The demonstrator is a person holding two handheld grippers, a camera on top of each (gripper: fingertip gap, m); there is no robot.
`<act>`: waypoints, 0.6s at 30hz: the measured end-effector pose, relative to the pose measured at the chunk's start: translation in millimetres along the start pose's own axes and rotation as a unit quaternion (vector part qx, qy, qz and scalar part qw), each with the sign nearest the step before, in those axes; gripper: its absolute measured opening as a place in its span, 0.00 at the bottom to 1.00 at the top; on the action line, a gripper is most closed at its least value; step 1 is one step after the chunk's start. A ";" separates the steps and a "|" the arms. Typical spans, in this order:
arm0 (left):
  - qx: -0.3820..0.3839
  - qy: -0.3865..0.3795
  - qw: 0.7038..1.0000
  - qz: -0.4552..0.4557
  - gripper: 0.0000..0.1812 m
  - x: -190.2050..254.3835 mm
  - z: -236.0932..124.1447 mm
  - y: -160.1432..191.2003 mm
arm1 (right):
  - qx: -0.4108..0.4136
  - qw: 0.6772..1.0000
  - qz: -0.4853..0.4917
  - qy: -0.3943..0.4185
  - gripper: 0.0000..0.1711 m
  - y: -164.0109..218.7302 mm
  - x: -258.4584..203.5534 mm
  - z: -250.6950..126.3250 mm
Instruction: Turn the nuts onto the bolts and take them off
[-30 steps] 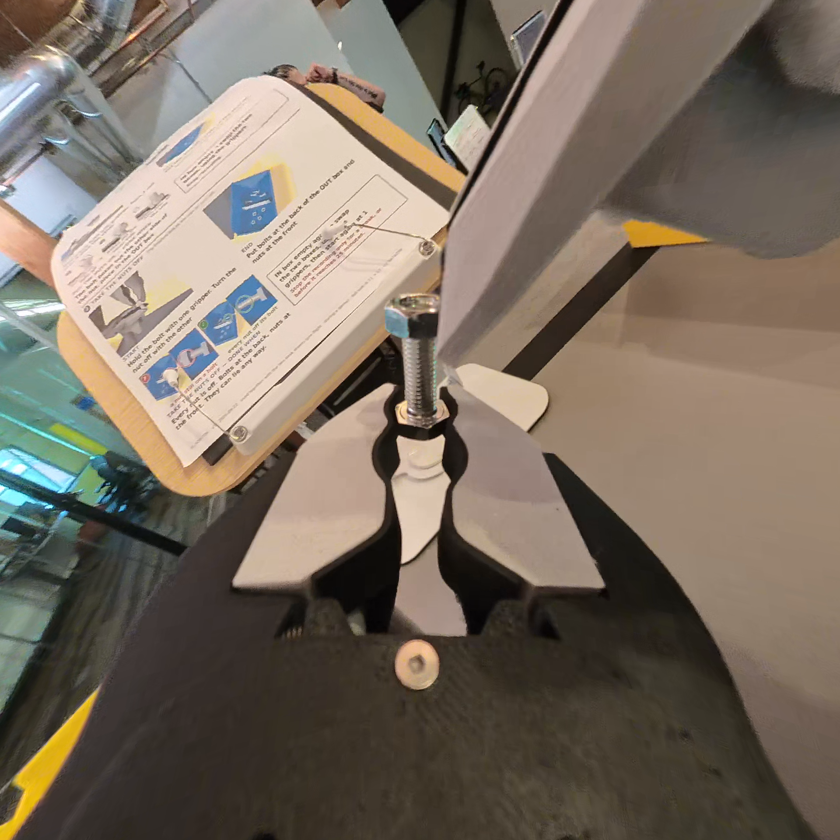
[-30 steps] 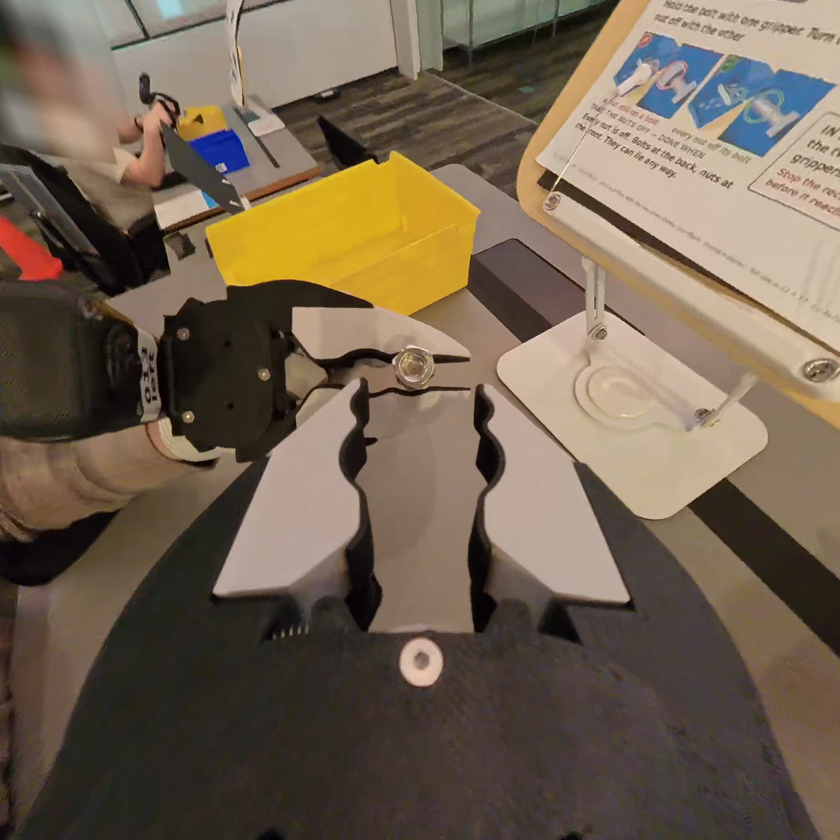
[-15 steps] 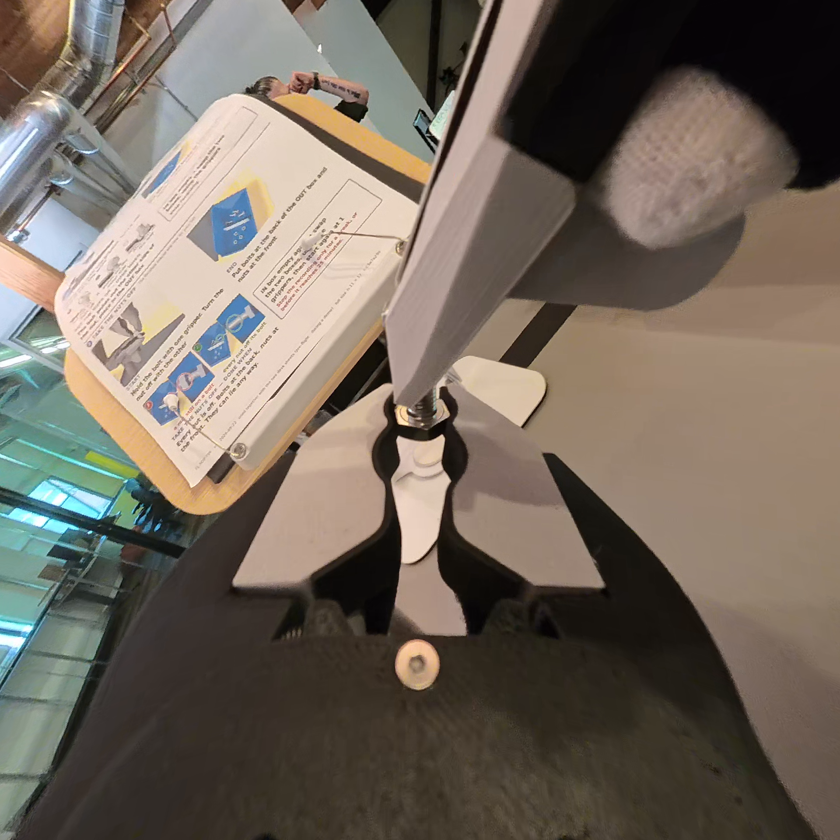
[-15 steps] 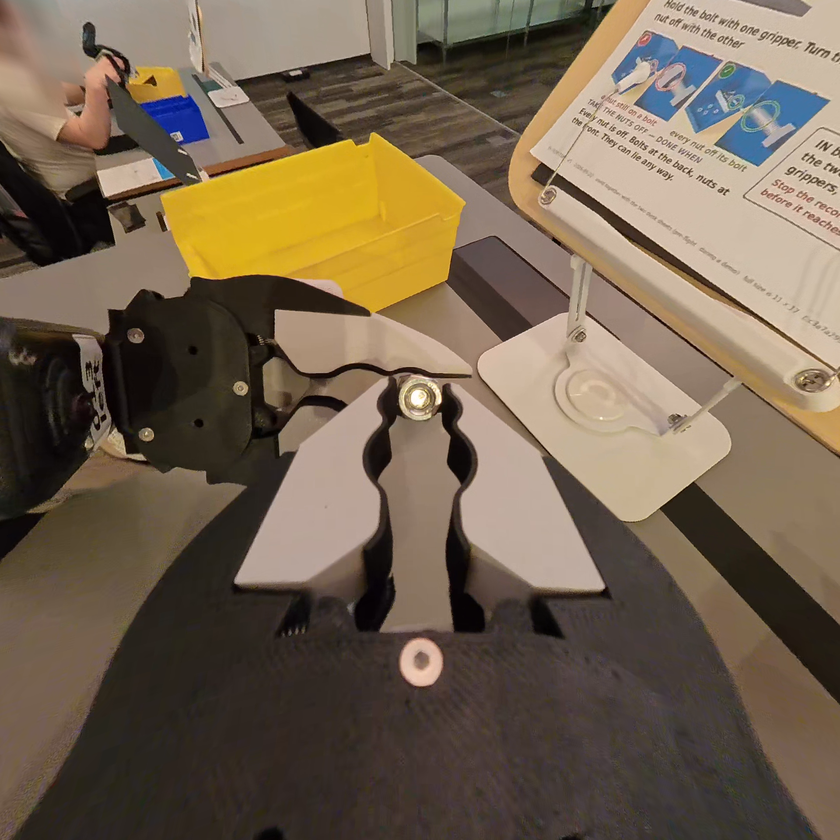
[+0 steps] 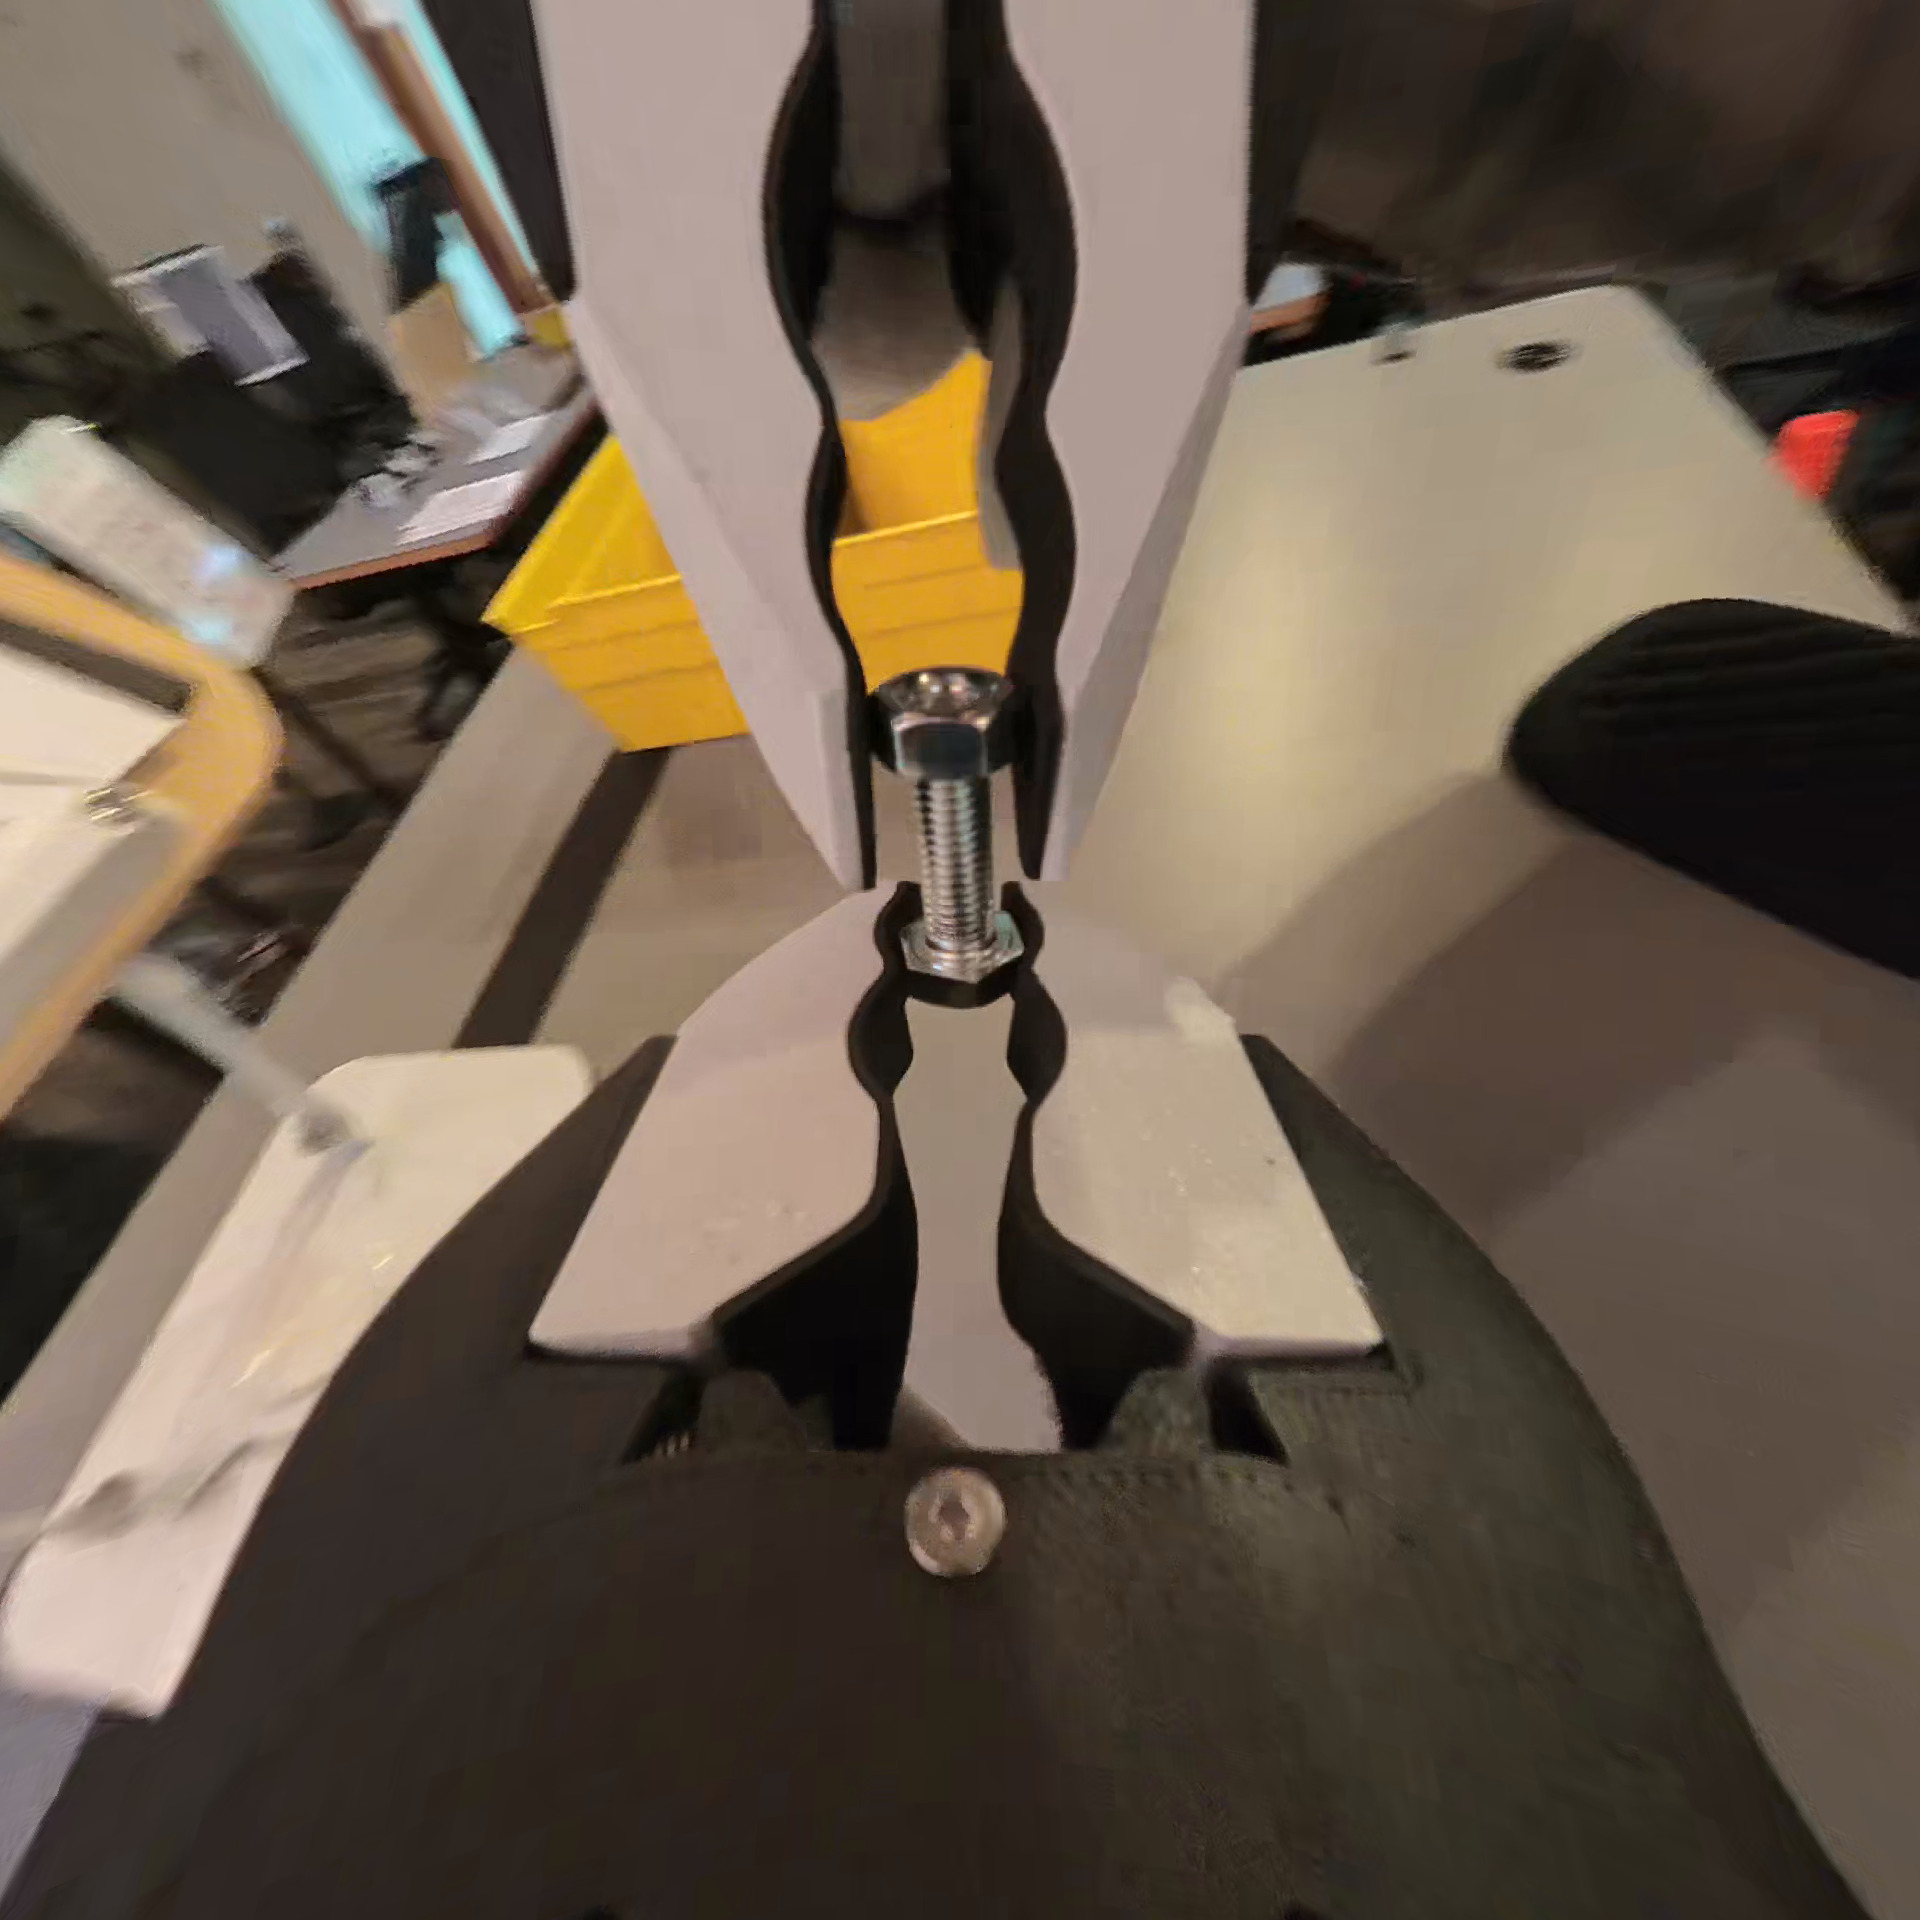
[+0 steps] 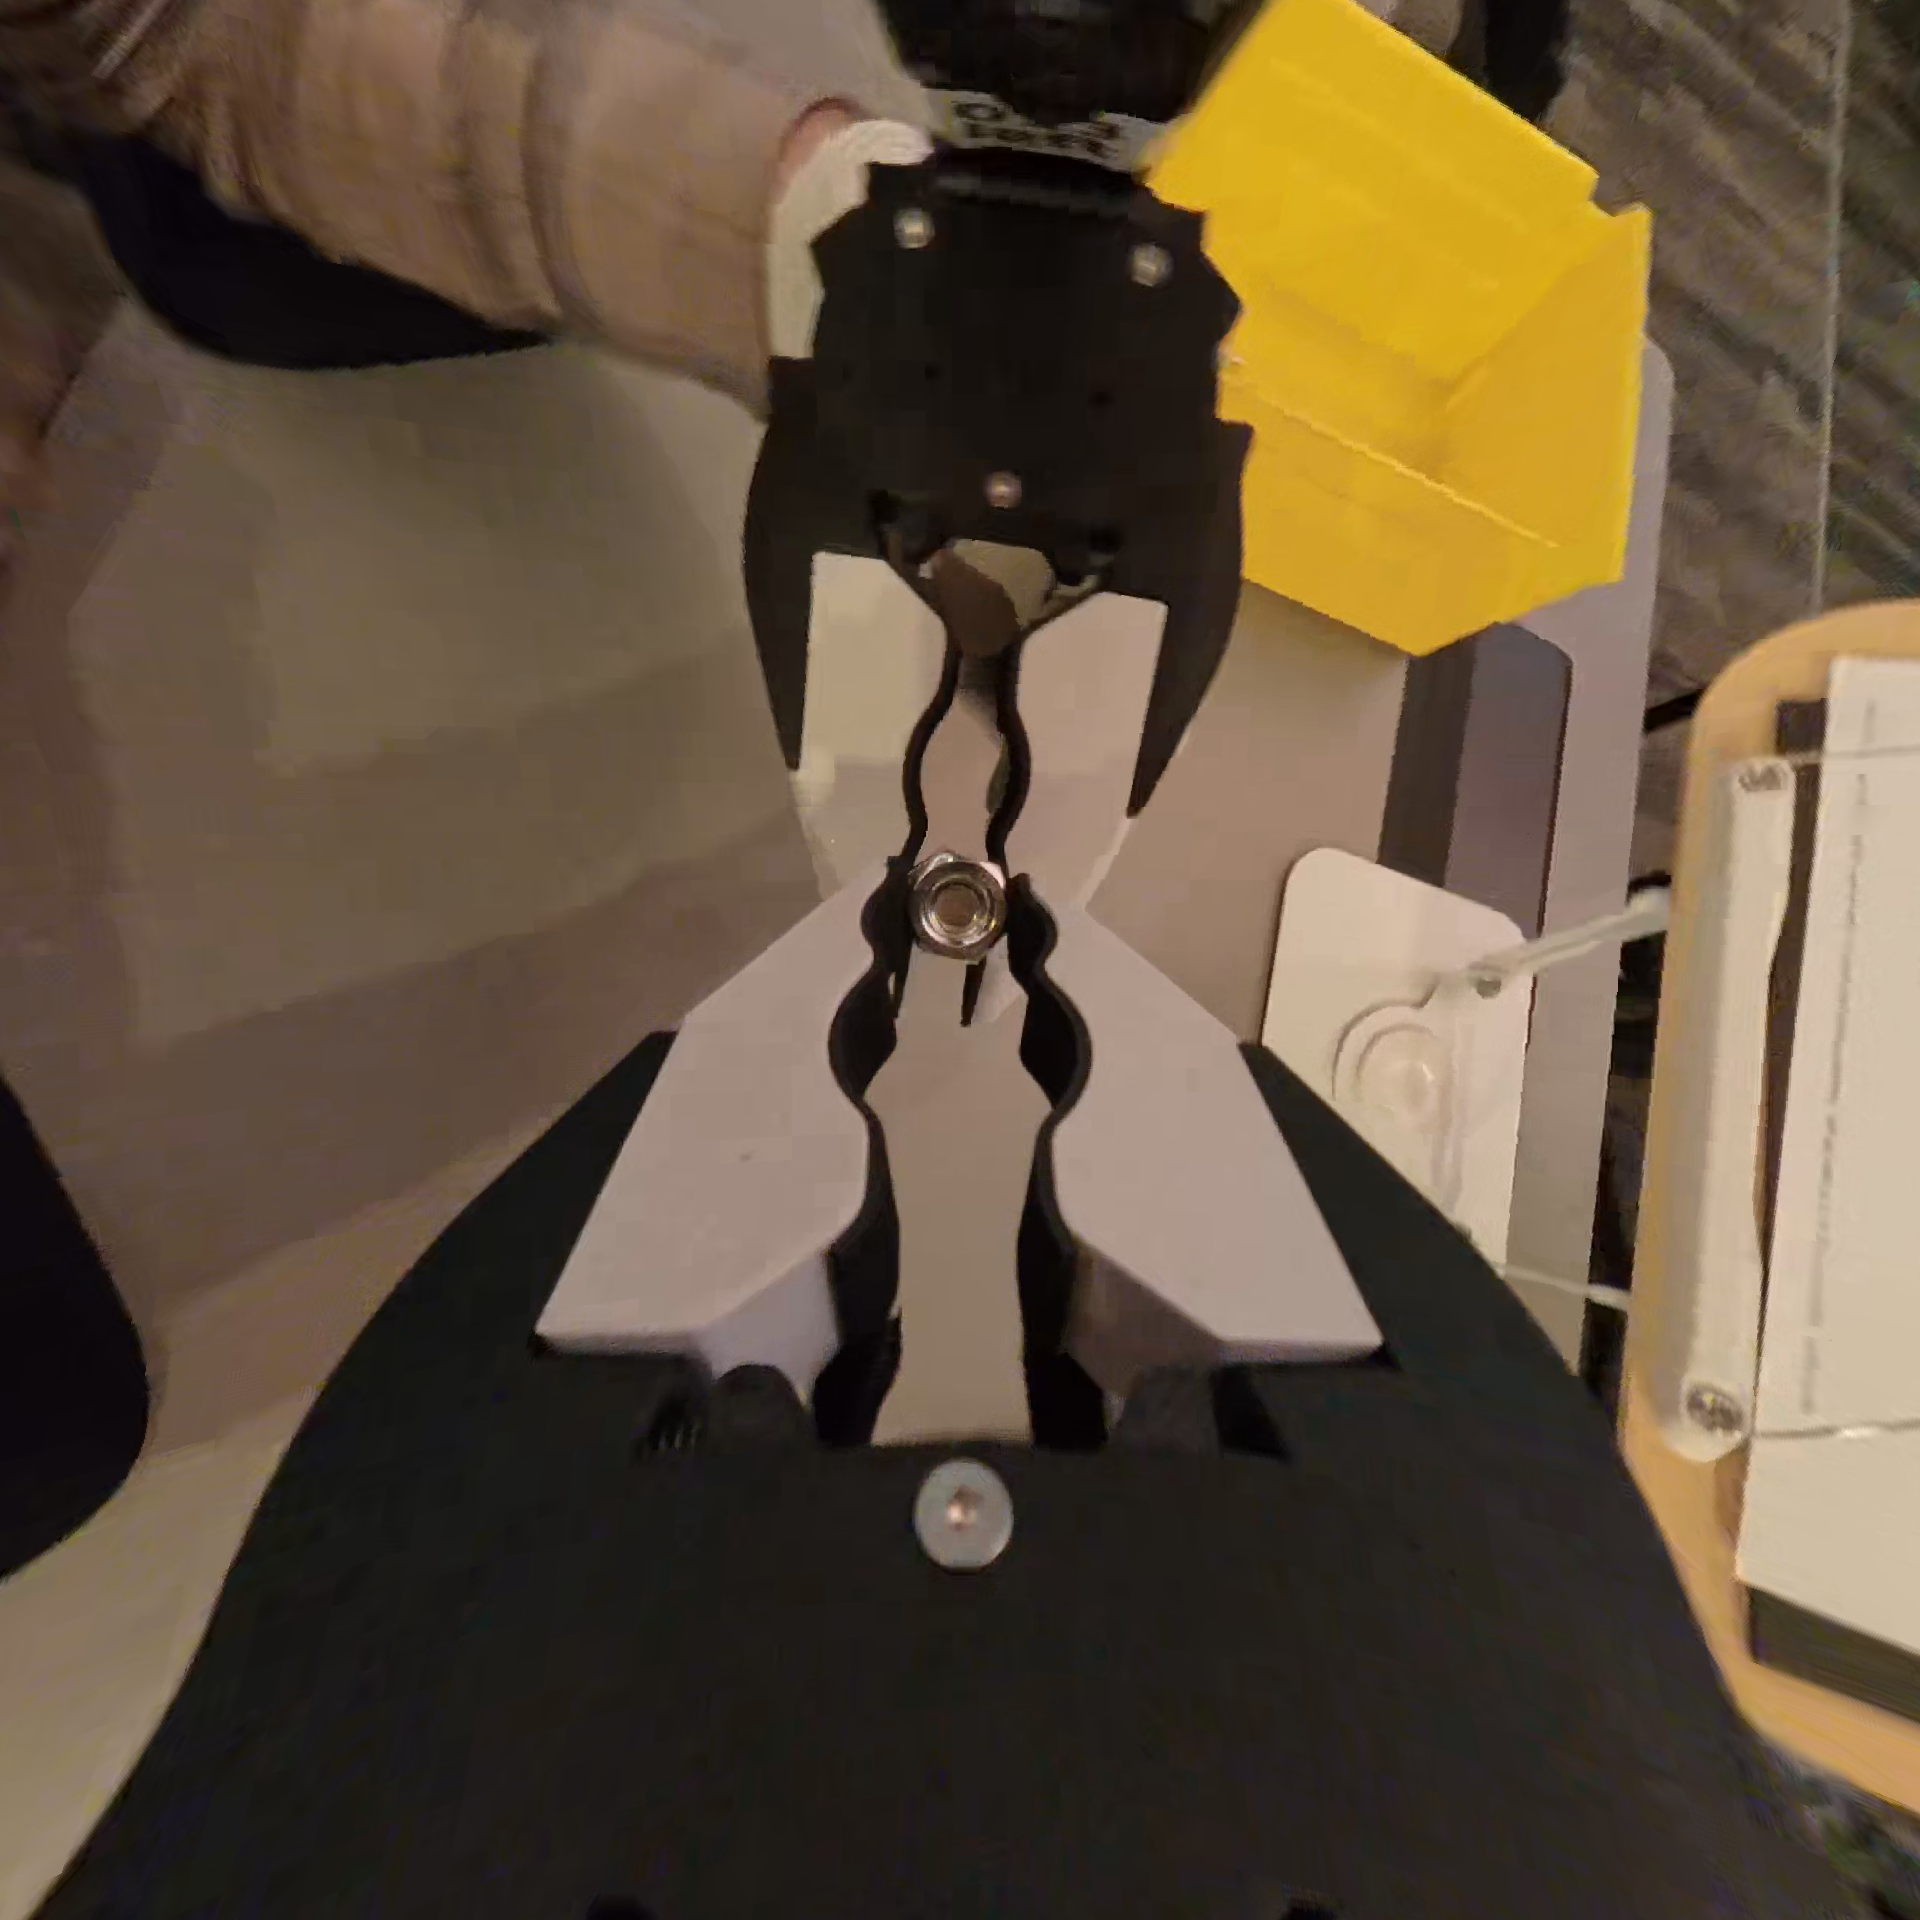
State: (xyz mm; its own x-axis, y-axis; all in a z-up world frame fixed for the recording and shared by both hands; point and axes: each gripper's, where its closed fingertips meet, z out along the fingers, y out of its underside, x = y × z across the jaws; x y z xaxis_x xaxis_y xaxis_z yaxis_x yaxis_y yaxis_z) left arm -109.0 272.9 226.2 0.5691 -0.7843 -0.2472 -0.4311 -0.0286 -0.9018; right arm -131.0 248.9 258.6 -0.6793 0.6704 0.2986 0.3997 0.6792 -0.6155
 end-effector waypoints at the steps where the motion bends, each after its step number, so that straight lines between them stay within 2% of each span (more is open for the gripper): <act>1: 0.006 0.029 1.000 0.000 0.08 9.7 -0.2 -1.8 | -0.007 1.000 -0.022 -0.018 0.10 -1.9 -8.4 -0.8; 5: 0.035 0.161 0.986 -0.022 0.08 50.3 -5.7 -8.4 | -0.021 0.992 -0.100 -0.075 0.10 -11.9 -38.8 -1.7; 8: 0.048 0.229 0.972 -0.032 0.08 71.7 -8.4 -8.5 | -0.048 0.982 -0.152 -0.098 0.10 -14.0 -55.6 0.3; 11: 0.051 0.236 0.970 -0.032 0.08 75.3 -4.2 -7.3 | -0.079 0.977 -0.164 -0.109 0.10 -10.2 -61.0 0.8; 18: 0.066 0.221 0.972 -0.036 0.08 68.4 -4.9 -12.0 | -0.084 0.981 -0.152 -0.084 0.13 -6.4 -54.1 -0.1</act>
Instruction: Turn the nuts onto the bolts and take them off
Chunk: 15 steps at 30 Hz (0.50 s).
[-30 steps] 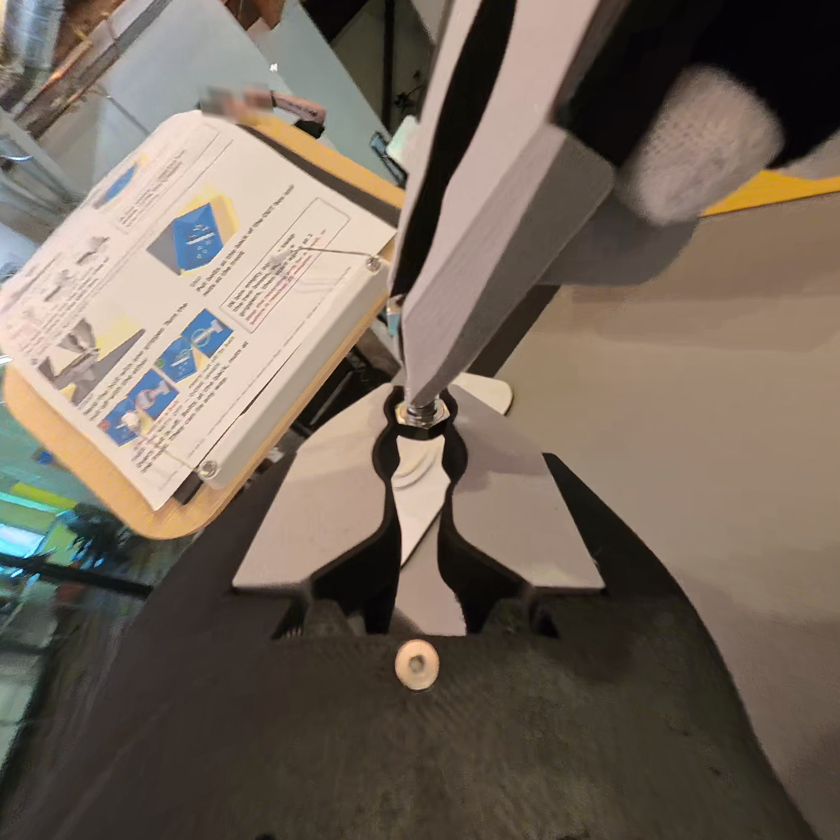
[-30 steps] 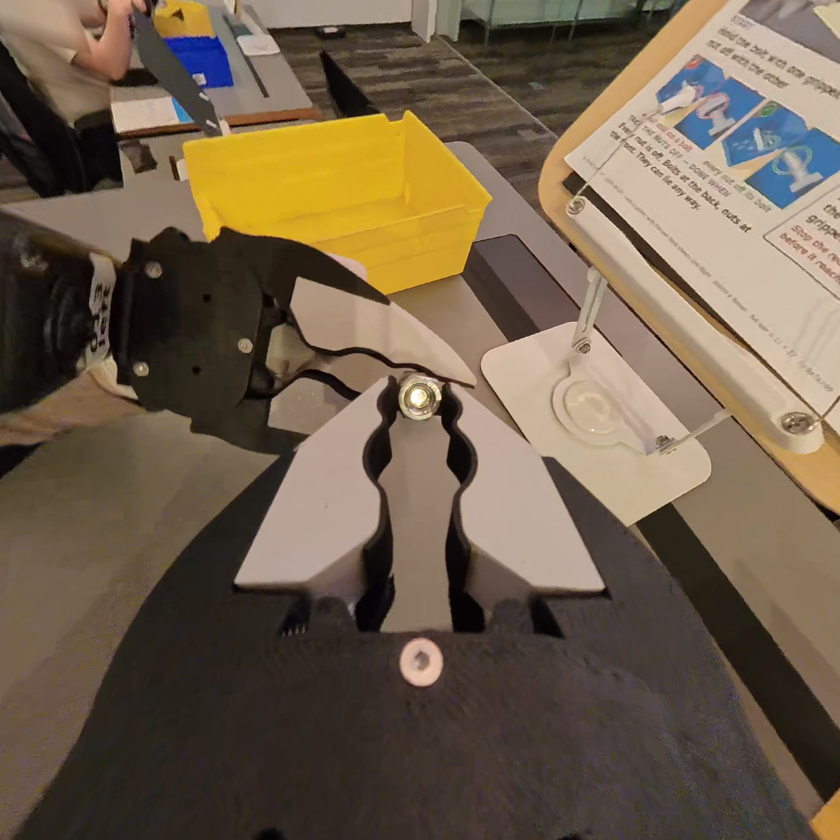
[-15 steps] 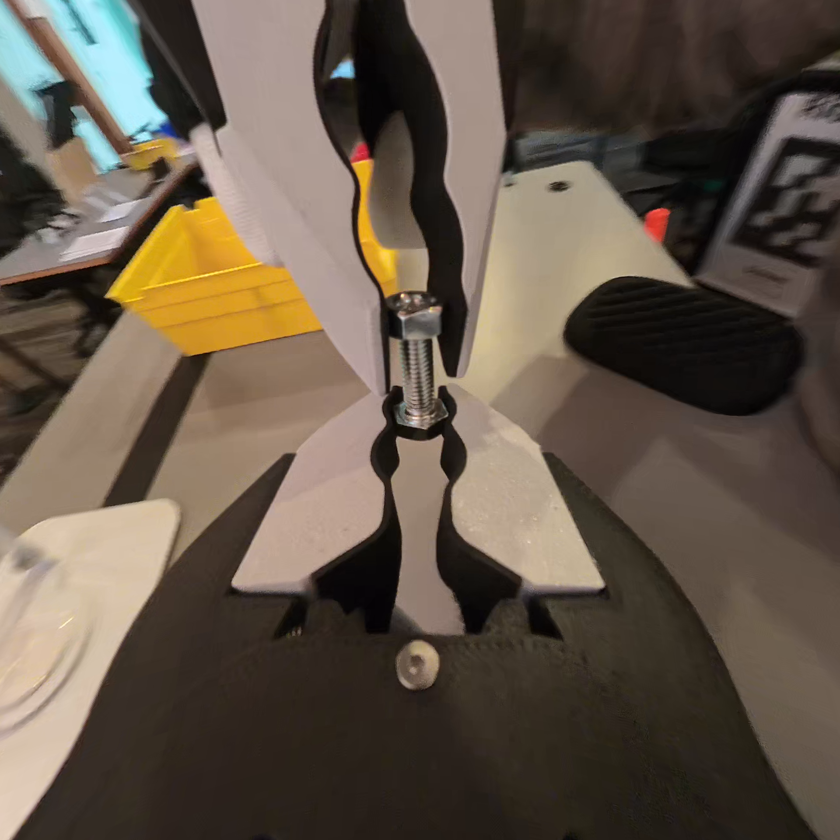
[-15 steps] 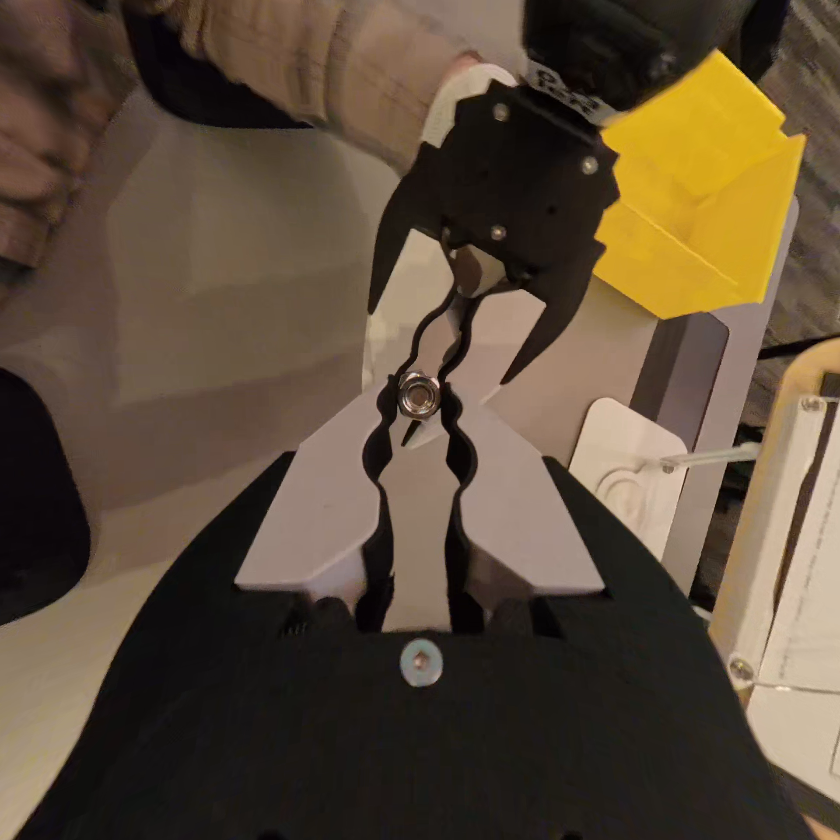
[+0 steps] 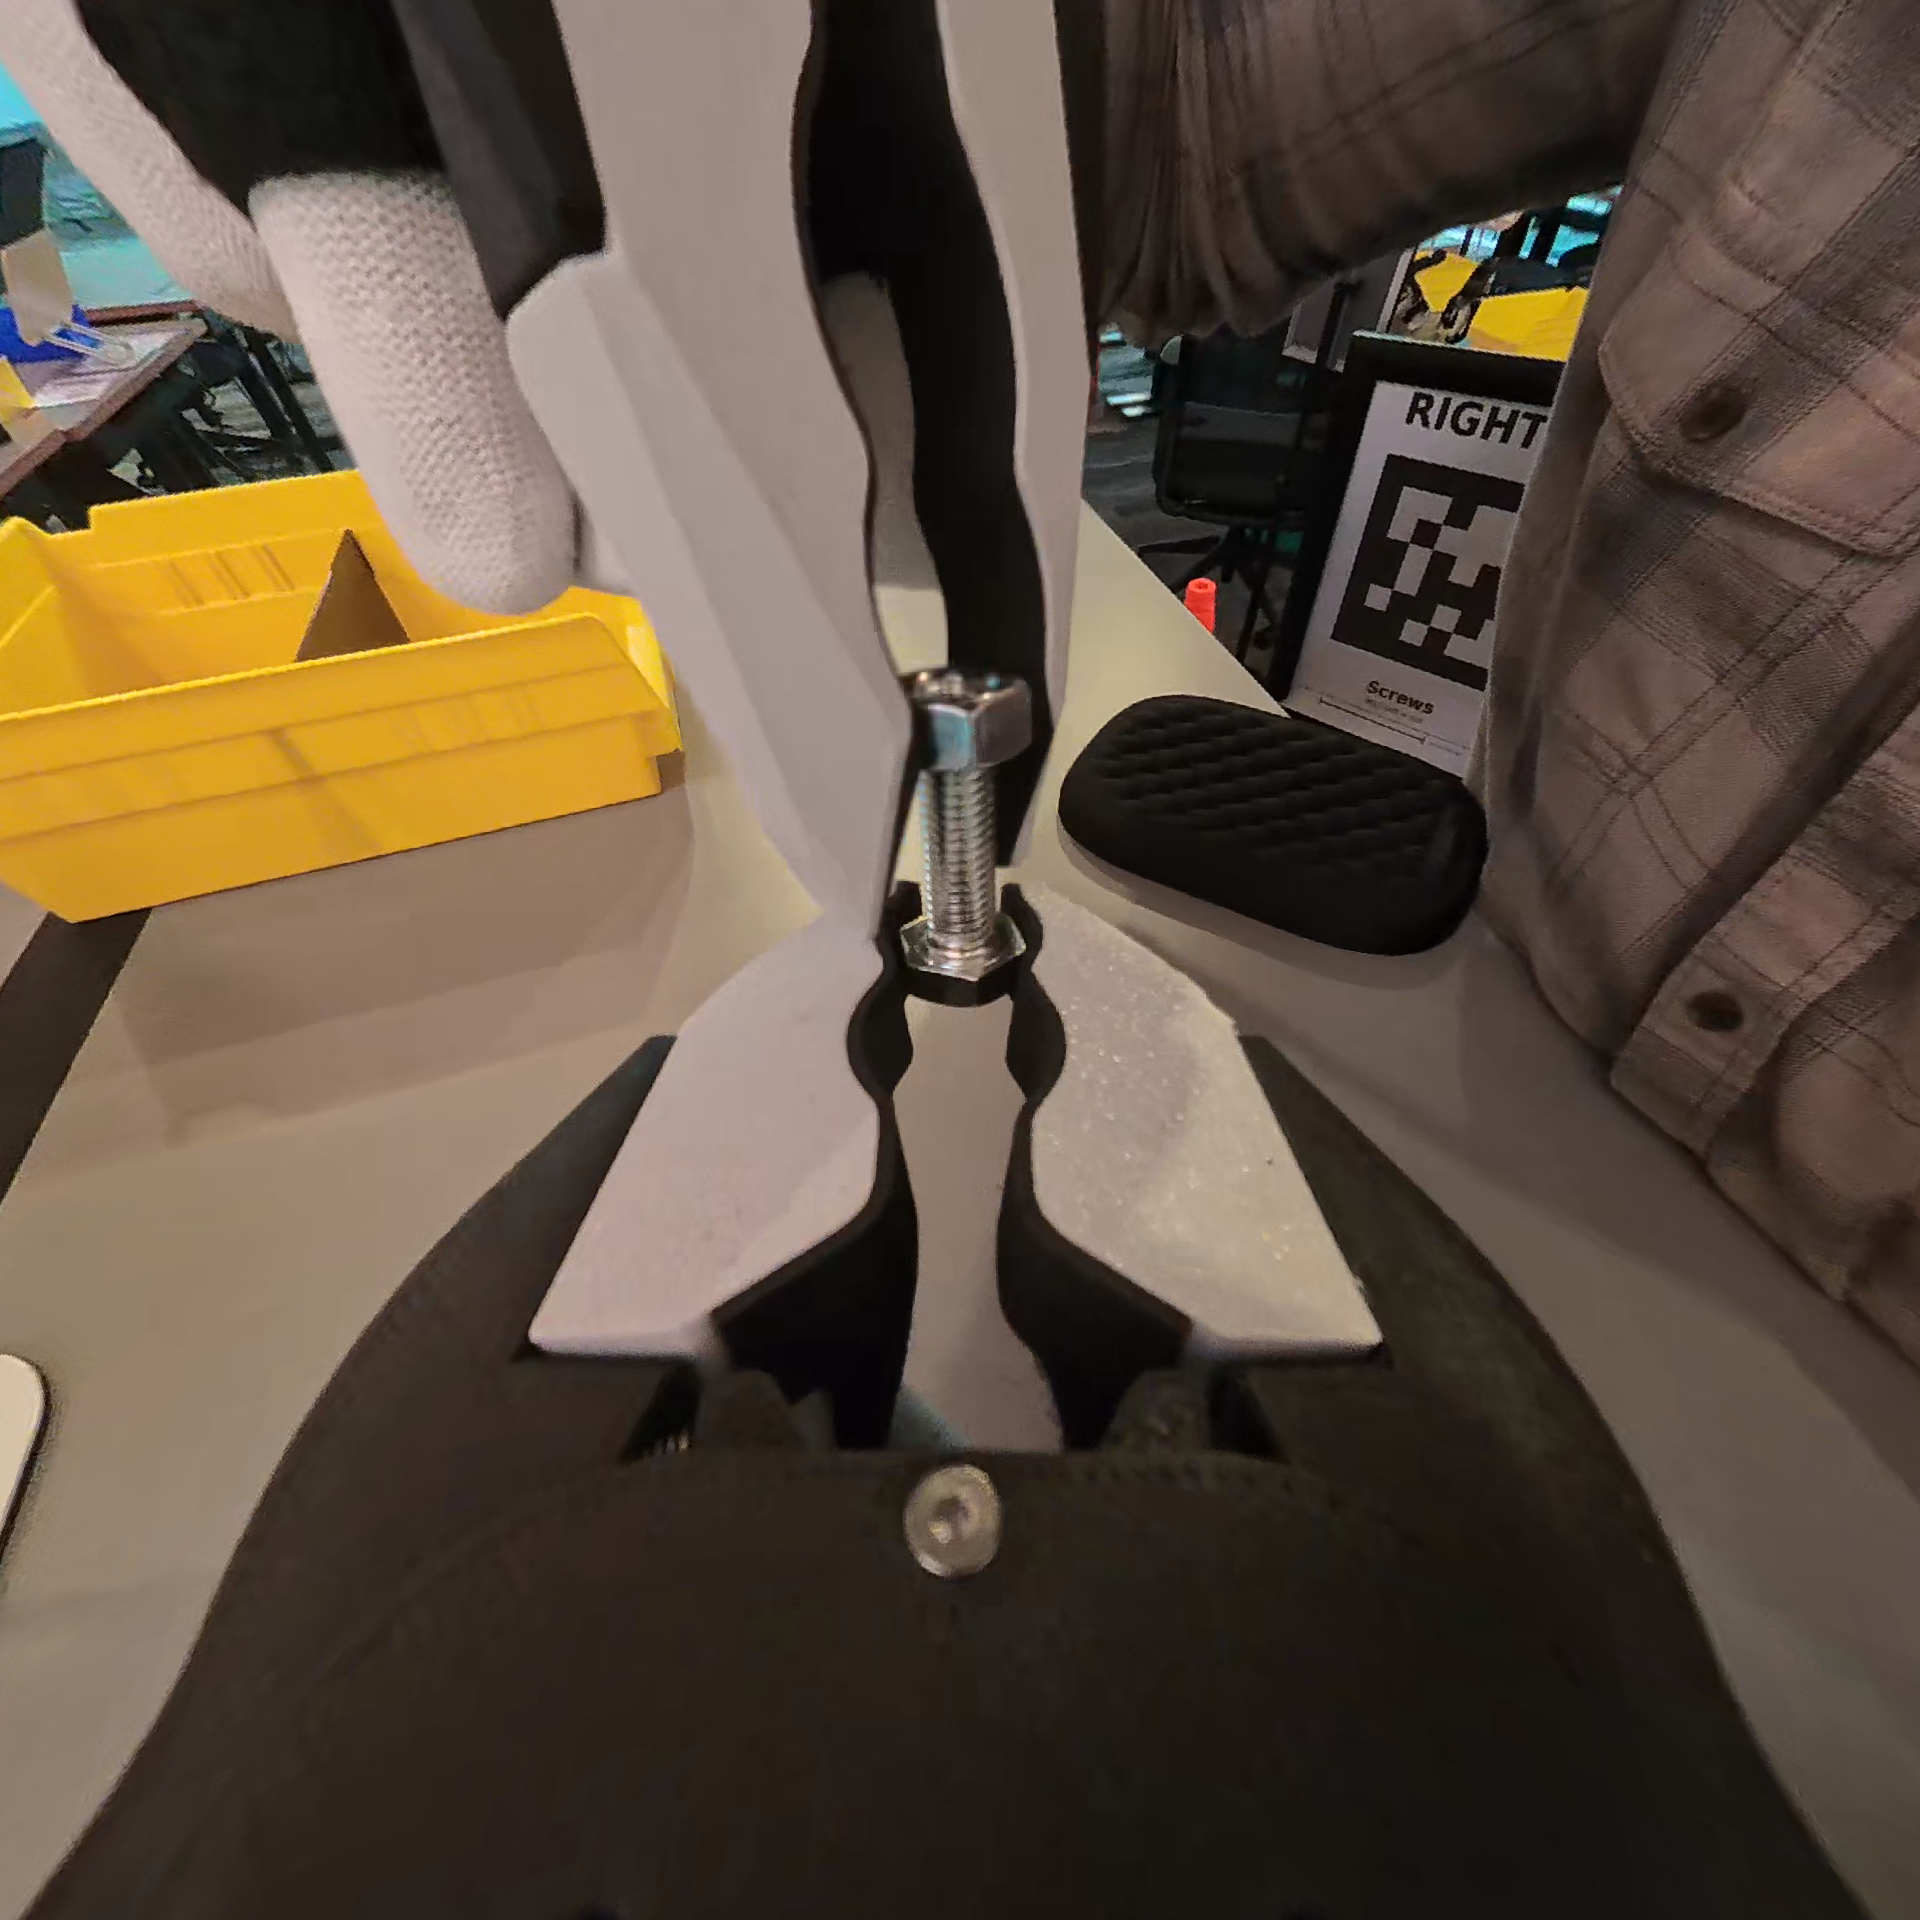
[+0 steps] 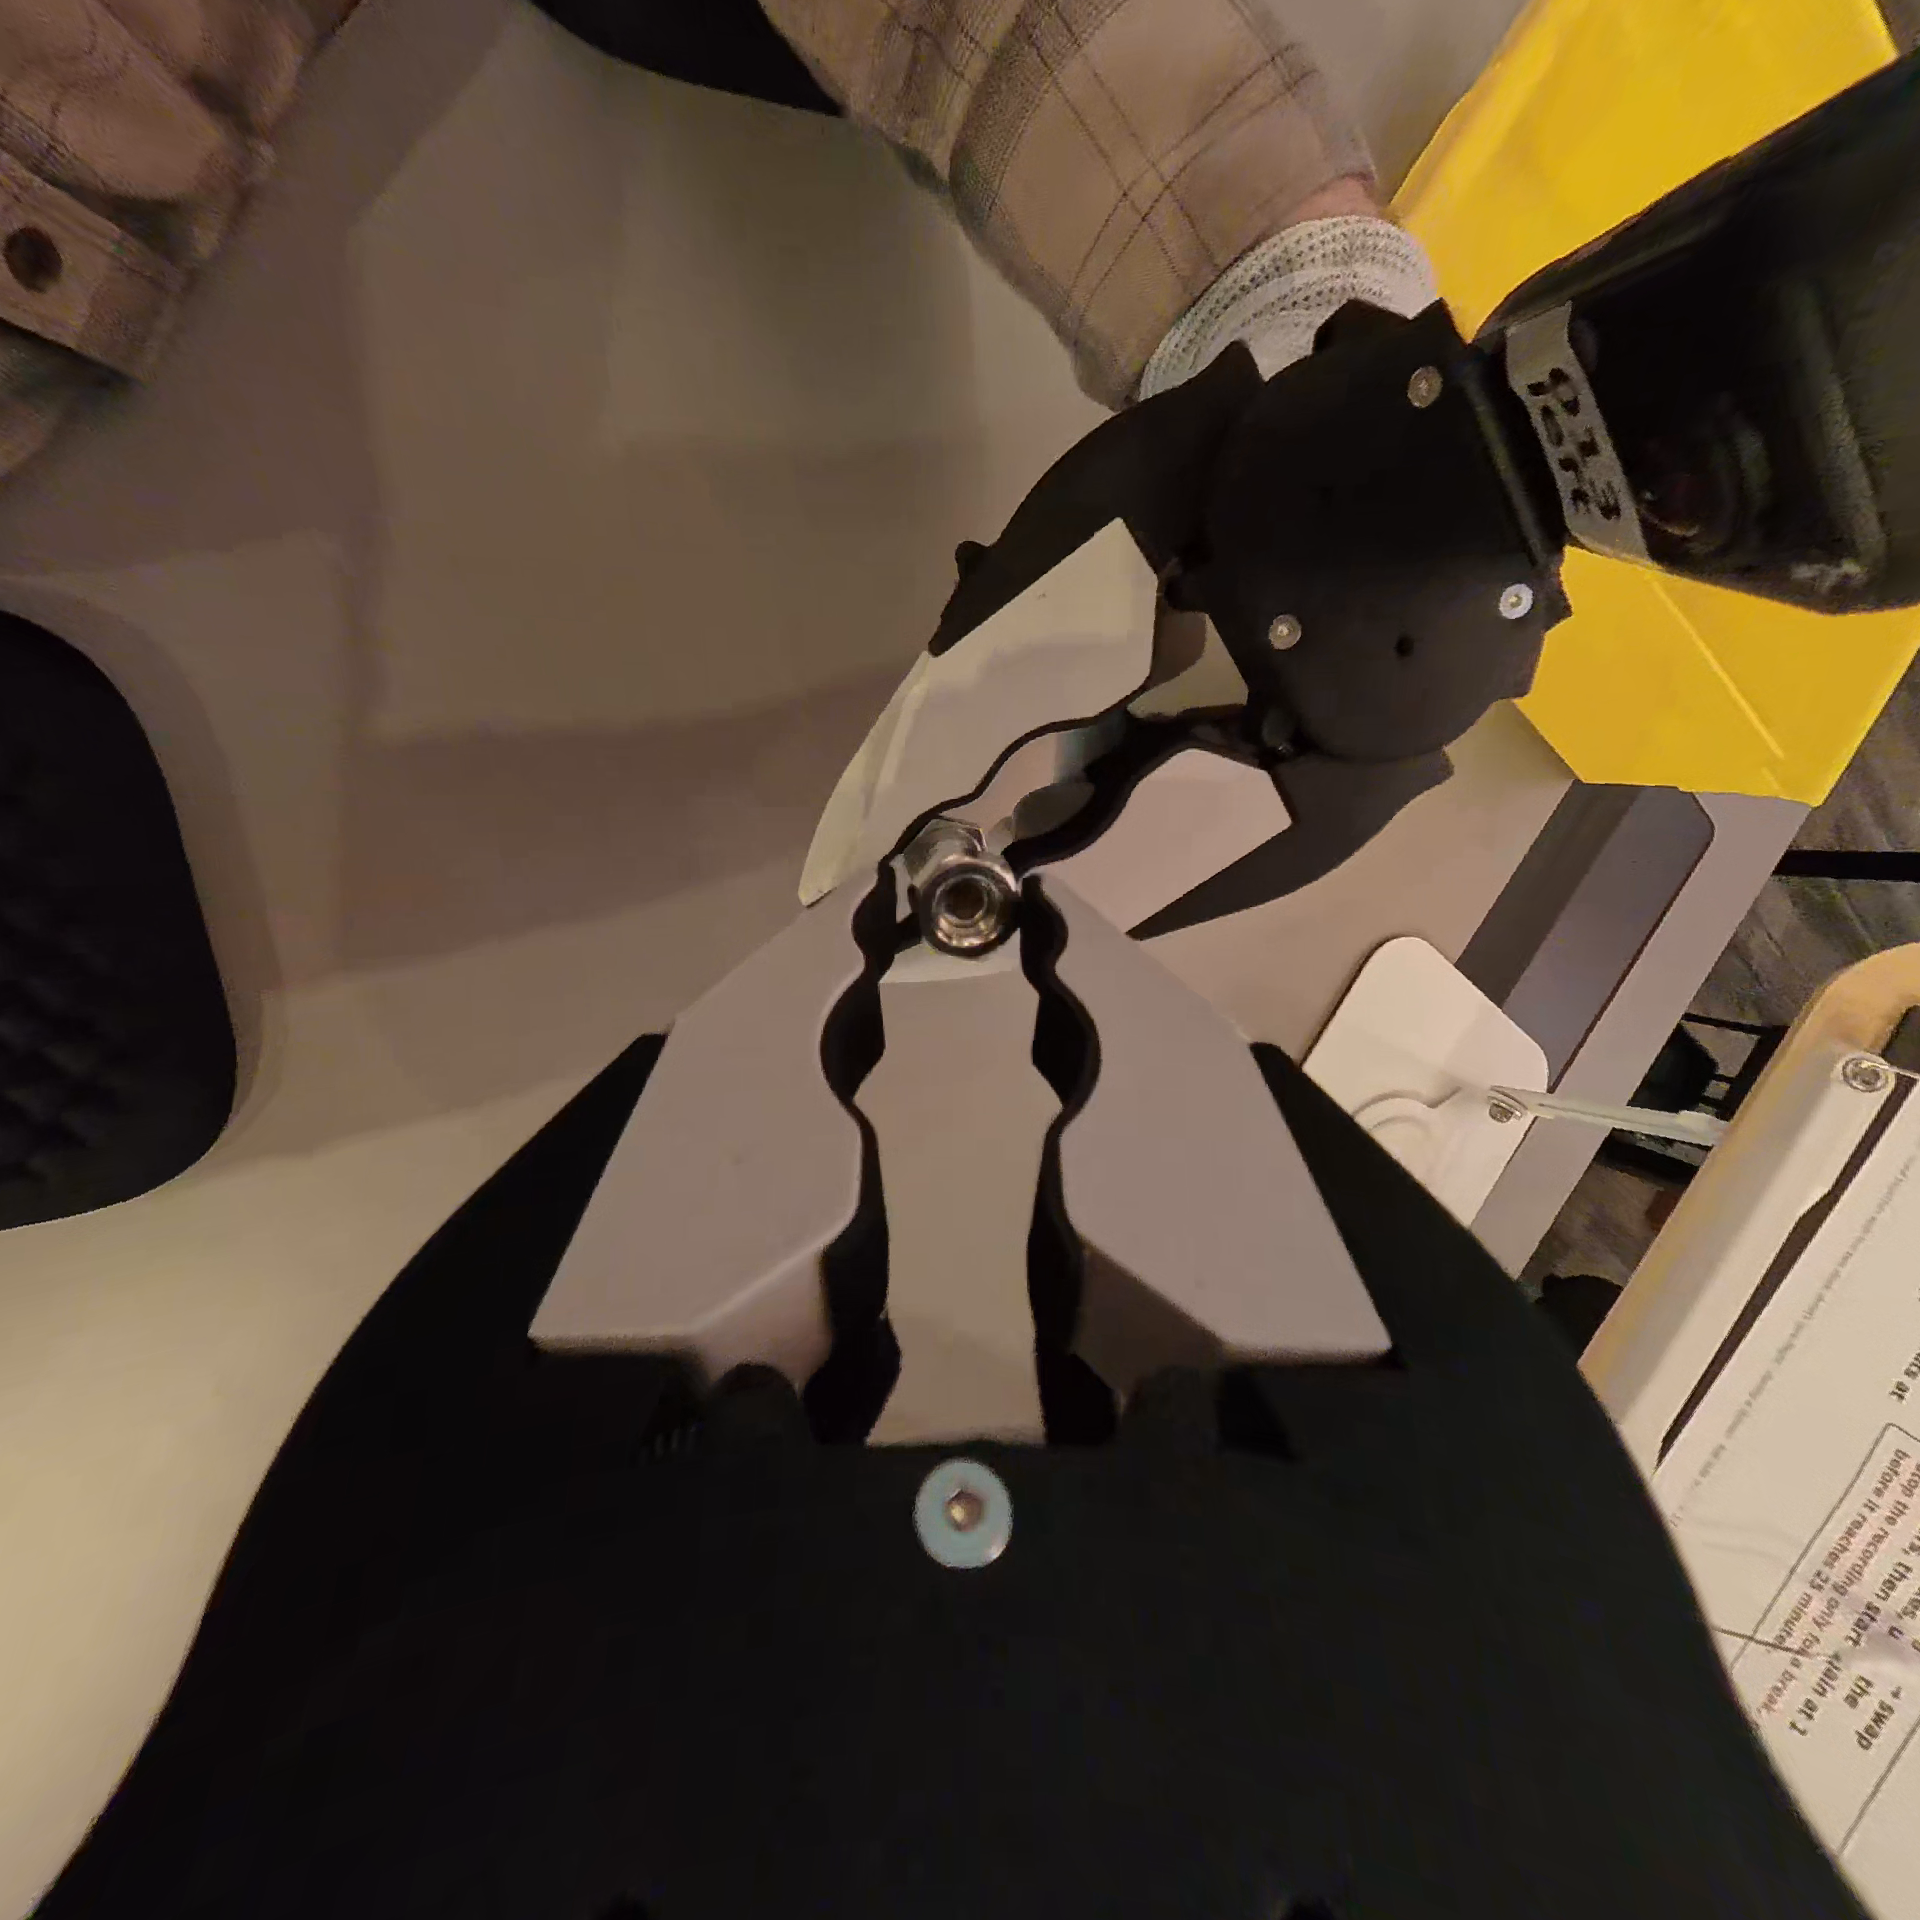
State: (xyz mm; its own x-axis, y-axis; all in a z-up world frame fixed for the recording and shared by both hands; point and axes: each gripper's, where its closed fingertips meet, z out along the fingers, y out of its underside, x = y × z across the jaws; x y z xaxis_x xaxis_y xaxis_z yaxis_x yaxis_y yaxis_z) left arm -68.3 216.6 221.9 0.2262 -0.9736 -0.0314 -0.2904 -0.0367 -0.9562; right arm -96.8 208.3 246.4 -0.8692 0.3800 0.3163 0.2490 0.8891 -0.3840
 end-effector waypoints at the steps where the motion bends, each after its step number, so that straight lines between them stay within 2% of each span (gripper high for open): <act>1: 0.004 -0.002 1.000 0.001 0.08 -0.6 -0.7 -1.6 | -0.005 1.000 0.001 0.000 0.15 1.8 -0.1 1.5; 5: 0.005 -0.023 1.000 0.000 0.08 -7.5 -4.3 -2.5 | -0.008 0.999 0.029 0.026 0.26 4.9 8.1 -2.4; 7: 0.001 -0.072 0.997 0.002 0.08 -23.4 -7.2 -2.7 | -0.008 0.995 0.086 0.043 0.34 12.5 14.7 -8.2; 9: -0.007 -0.132 0.991 0.004 0.08 -42.8 -10.6 -0.7 | -0.003 0.982 0.173 0.079 0.34 25.3 27.6 -11.9; 11: -0.011 -0.205 0.979 -0.001 0.08 -67.0 -15.2 0.2 | 0.018 0.955 0.273 0.115 0.32 39.2 38.7 -15.8; 15: -0.020 -0.346 0.938 -0.015 0.08 -108.4 -26.9 7.2 | 0.114 0.874 0.445 0.158 0.31 56.9 50.1 -25.0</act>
State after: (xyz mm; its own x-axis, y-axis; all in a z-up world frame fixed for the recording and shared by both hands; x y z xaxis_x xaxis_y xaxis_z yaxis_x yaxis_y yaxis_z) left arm -119.9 315.8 226.2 0.7798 -0.5933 -0.1996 -0.3057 -0.0828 -0.9485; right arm -115.4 284.3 262.1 -0.2036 0.9790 0.0138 0.6439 0.1445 -0.7513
